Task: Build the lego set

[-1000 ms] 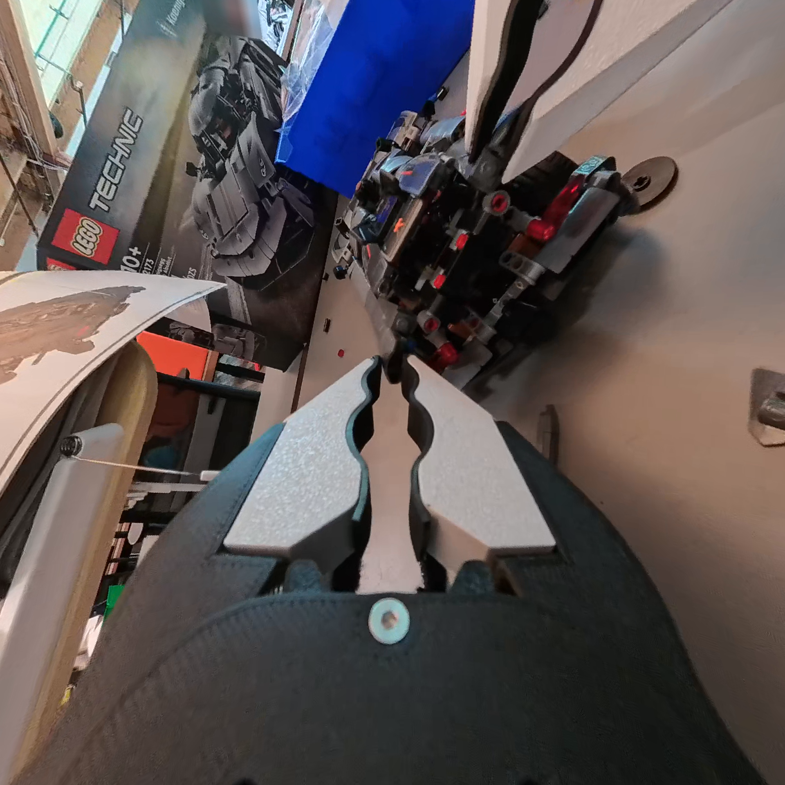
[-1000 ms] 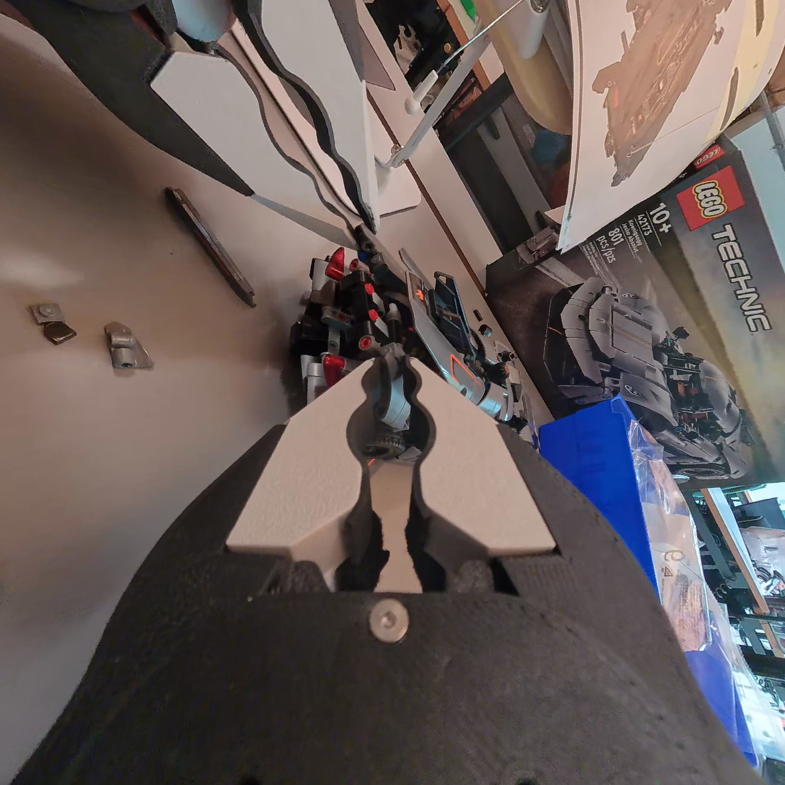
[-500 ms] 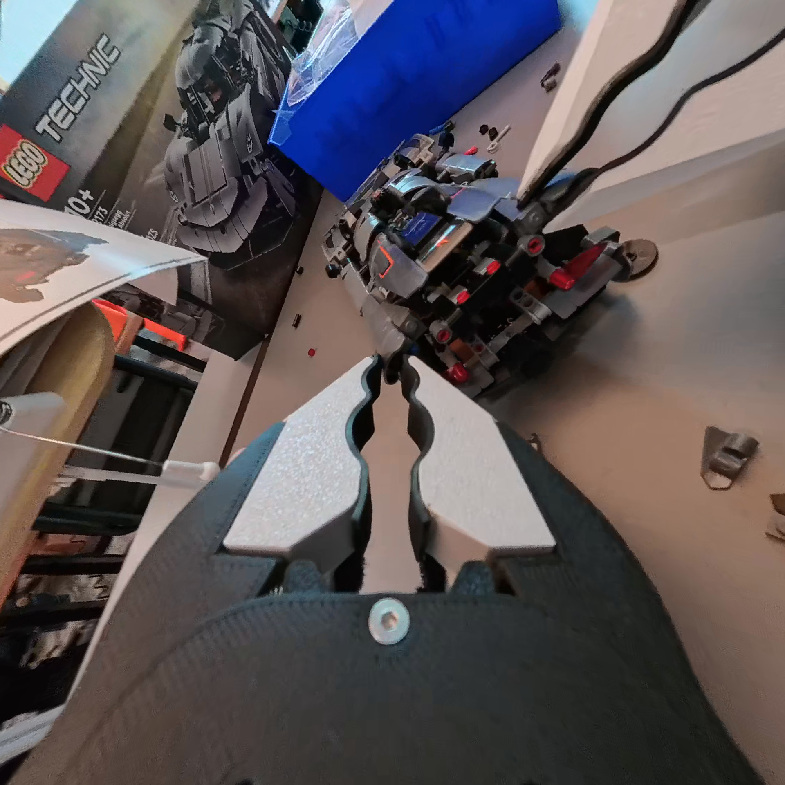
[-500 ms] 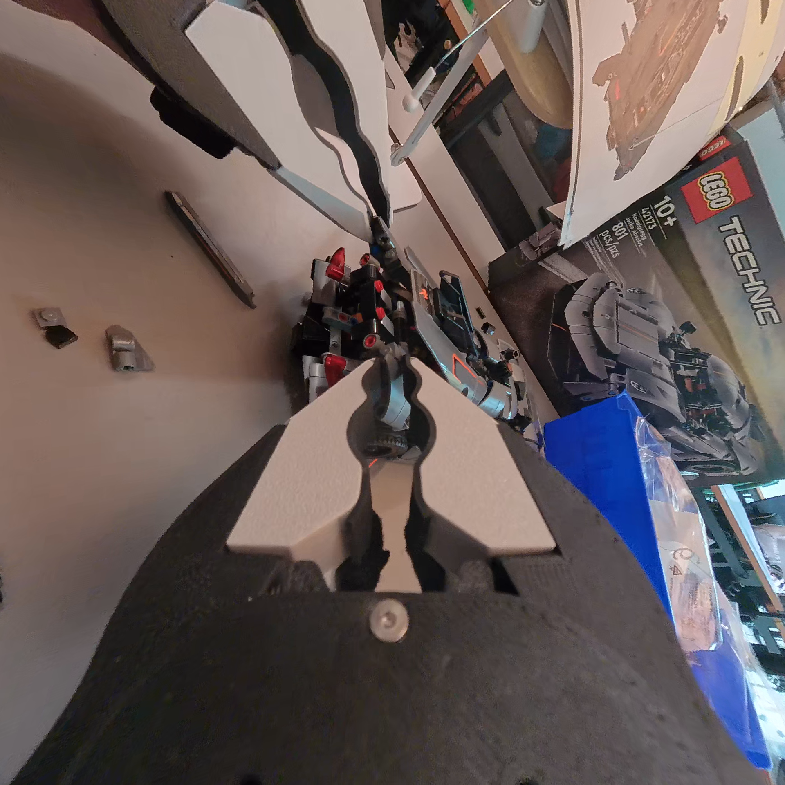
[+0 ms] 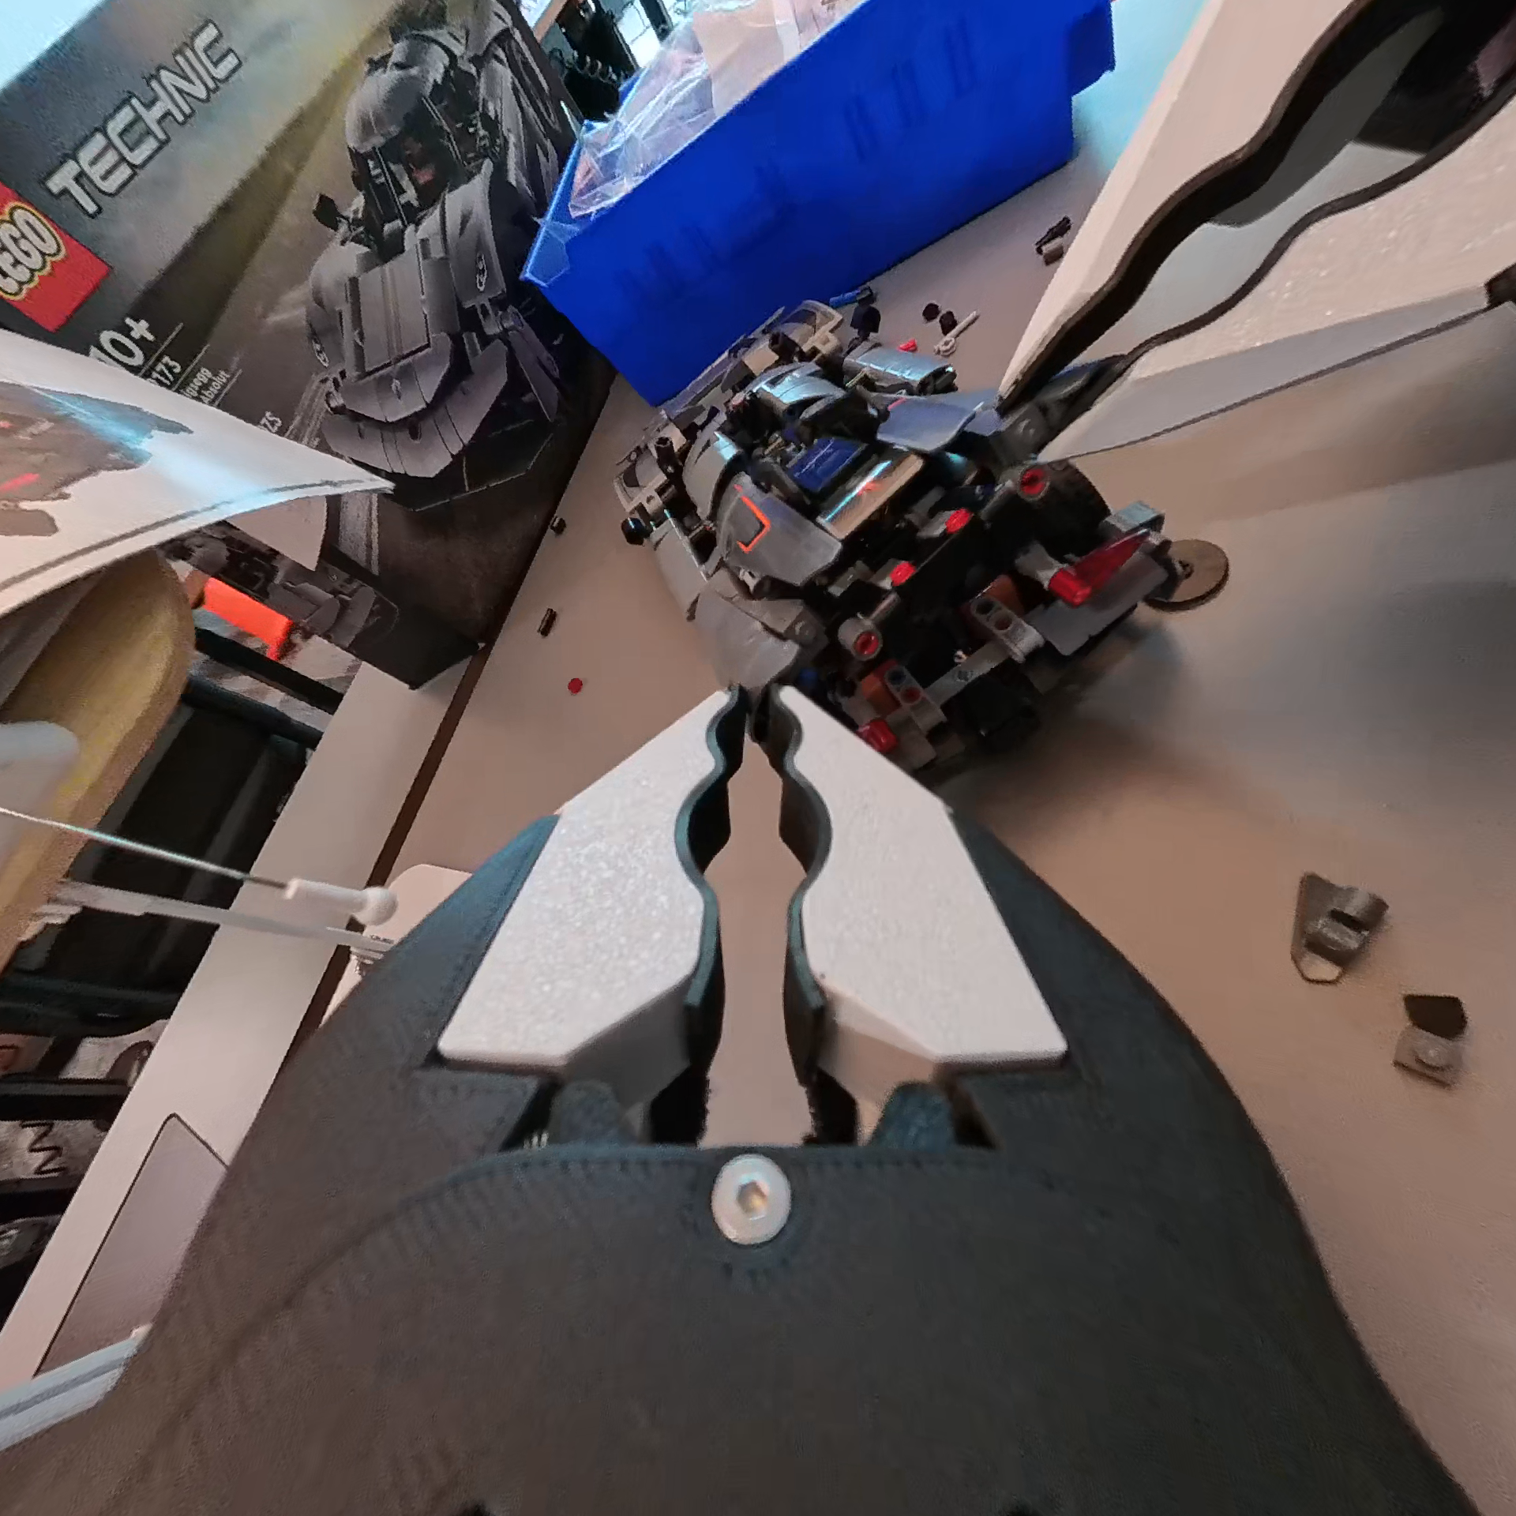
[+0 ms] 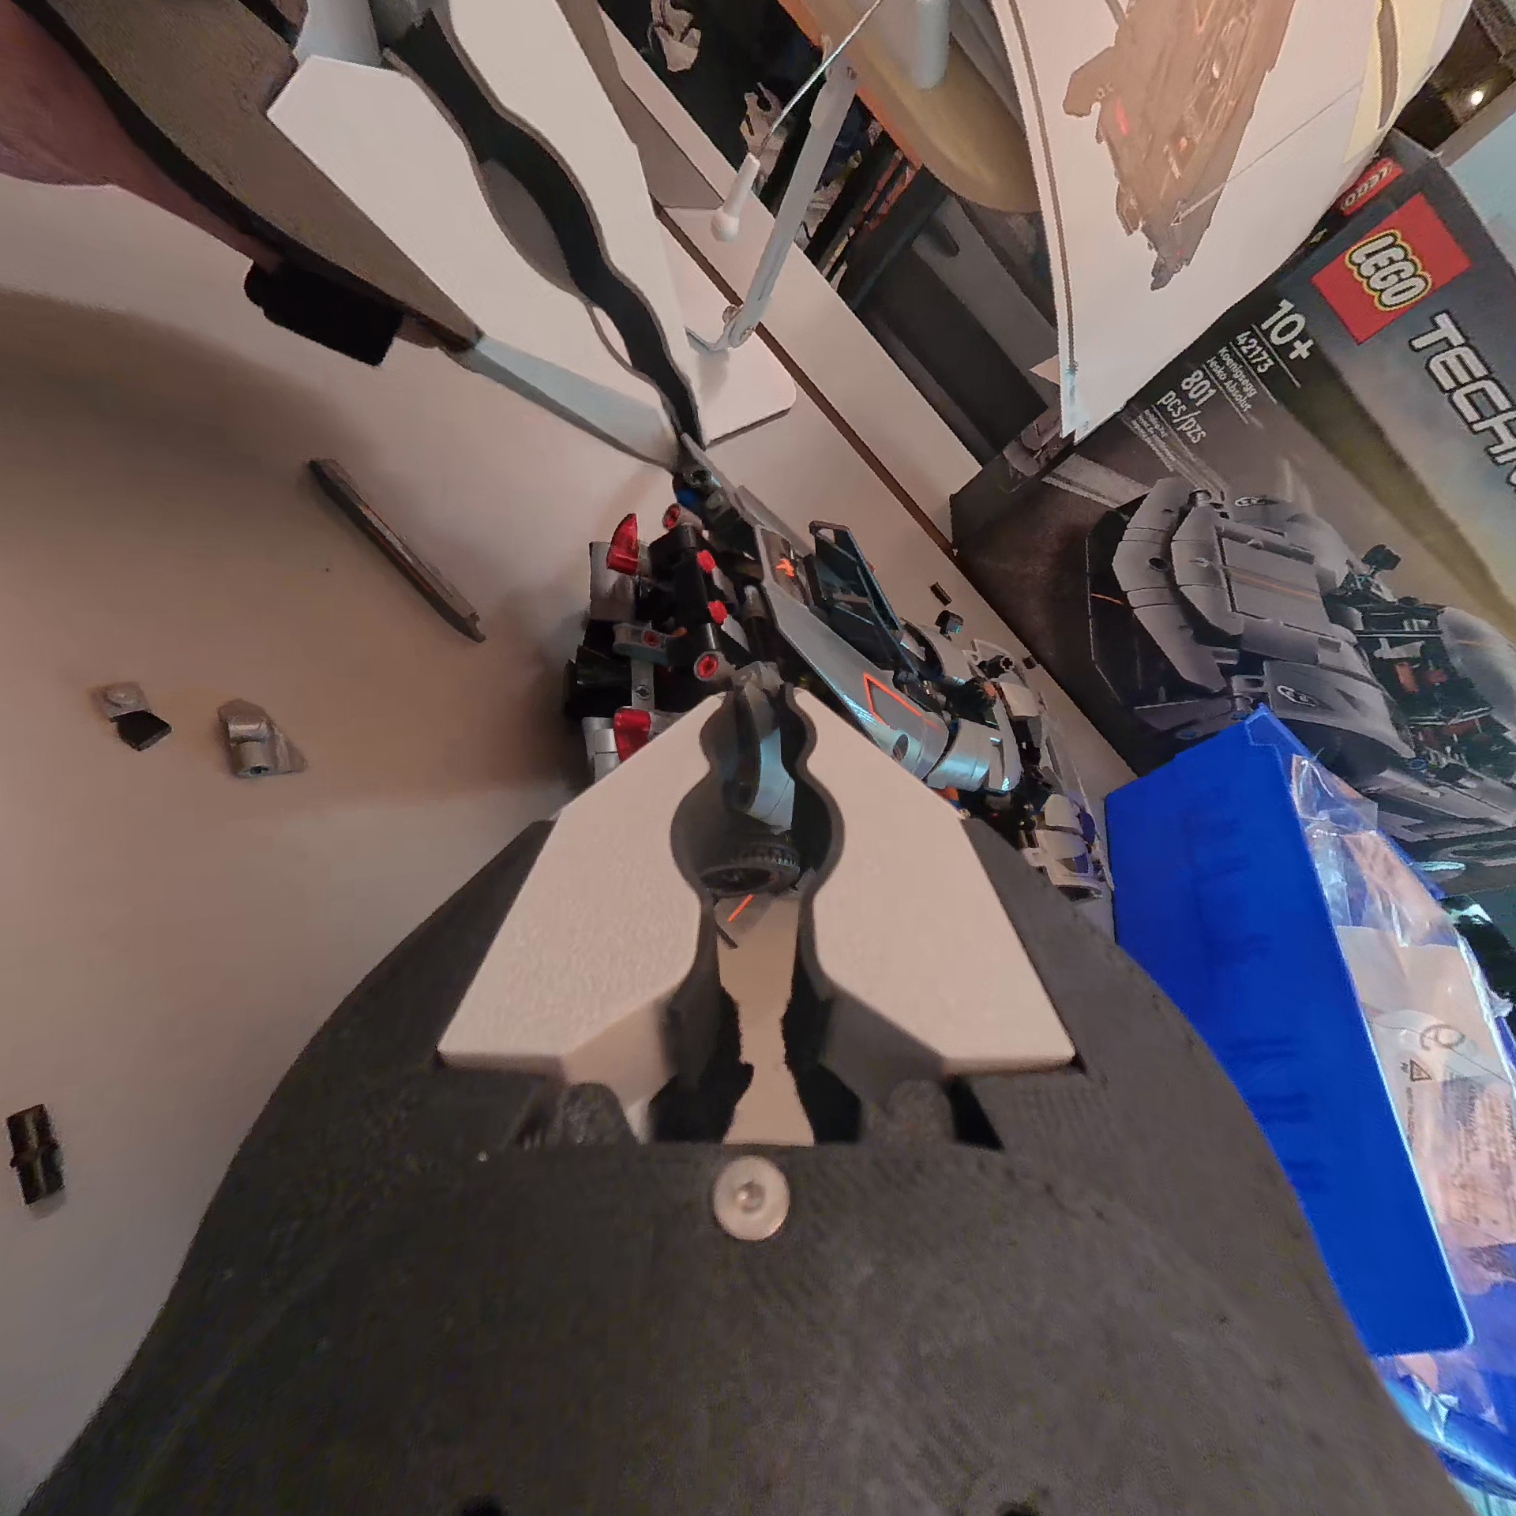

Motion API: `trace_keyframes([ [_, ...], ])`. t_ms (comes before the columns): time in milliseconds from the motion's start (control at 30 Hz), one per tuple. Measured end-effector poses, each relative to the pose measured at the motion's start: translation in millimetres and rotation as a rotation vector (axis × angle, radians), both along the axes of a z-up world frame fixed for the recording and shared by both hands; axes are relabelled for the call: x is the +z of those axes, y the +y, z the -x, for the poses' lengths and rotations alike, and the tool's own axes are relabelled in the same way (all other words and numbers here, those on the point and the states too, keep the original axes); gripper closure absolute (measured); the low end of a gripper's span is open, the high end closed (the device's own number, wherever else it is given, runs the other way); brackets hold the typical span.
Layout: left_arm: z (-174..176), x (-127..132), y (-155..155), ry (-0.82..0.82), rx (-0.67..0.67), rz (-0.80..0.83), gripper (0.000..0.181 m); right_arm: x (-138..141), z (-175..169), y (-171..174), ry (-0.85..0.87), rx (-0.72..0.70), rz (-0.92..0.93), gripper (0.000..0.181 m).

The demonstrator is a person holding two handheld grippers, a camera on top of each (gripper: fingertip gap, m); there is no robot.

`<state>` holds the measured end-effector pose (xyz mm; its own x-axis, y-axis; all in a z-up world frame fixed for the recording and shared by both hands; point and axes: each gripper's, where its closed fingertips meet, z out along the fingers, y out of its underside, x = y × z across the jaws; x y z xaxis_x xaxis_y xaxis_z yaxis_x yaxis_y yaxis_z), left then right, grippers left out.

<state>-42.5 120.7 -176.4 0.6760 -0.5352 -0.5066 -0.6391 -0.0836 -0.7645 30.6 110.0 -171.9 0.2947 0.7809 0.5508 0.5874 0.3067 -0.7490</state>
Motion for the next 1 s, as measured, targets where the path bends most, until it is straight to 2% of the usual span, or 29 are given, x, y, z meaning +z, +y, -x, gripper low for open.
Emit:
trace_keyframes([
  [267, 0.4, -2.1, -0.2, 0.077, -0.004, -0.03, 0.178, -1.2, -0.3, -0.4, -0.018, 0.001, -0.021, 0.174],
  [533, 0.9, -0.3, 1.3, 0.049, 0.009, -0.031, 0.178, 0.3, -0.8, 0.2, 0.004, 0.004, 0.001, 0.174],
  [633, 7.5, -3.7, -1.5, 0.076, 0.0, 0.005, 0.172, -3.3, 0.4, -1.5, -0.032, 0.013, -0.033, 0.174],
  [800, 22.2, -18.9, -21.6, 0.069, -0.063, 0.228, 0.167, -6.5, 0.3, -2.3, -0.045, 0.027, -0.03, 0.172],
  [933, 31.9, -56.8, -54.6, 0.088, -0.129, 0.538, 0.156, -8.8, 1.2, -4.2, -0.058, 0.041, -0.032, 0.171],
  [1000, 32.2, -73.0, -66.8, 0.111, -0.156, 0.627, 0.153, -9.0, 1.7, -5.9, -0.06, 0.053, -0.035, 0.171],
])
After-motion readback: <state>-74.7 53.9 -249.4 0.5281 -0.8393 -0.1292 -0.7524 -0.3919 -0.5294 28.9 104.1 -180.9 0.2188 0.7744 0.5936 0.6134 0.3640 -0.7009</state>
